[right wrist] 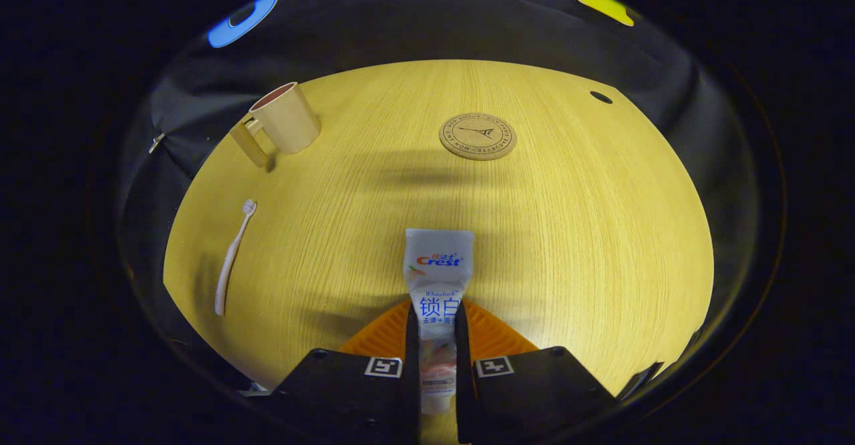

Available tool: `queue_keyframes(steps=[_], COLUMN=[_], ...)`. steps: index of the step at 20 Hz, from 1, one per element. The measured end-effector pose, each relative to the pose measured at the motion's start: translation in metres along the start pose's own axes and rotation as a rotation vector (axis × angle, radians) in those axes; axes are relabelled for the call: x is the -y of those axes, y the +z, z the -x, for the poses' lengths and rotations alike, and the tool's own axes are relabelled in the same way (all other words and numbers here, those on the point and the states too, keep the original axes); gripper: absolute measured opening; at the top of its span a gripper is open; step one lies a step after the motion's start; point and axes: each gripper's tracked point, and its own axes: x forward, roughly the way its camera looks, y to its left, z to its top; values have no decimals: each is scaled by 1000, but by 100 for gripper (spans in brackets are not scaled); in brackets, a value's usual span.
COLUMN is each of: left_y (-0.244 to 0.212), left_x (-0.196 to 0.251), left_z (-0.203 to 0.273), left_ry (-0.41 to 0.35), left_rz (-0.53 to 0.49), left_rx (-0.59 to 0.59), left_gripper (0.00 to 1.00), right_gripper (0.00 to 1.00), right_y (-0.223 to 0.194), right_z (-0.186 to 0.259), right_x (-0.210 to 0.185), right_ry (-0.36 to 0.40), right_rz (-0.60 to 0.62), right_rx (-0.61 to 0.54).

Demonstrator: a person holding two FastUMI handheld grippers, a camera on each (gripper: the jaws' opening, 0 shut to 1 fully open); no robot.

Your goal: Put the toothbrush and toothpaste on the desktop into the cup, then pick up the cup and place it on the coaster on the desktop.

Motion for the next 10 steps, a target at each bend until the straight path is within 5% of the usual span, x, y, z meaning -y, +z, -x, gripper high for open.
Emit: queue_keyframes(steps=[10], left_y=[-48], left_x=[6], left_z=[-76], left_ry=[-96], left_rz=[71], left_rx=[-246], left_gripper=[98], right_gripper=[25], right_y=[33], right_z=[64], right_x=[25], right_ry=[45], right_rz=[27], right_rx=[91])
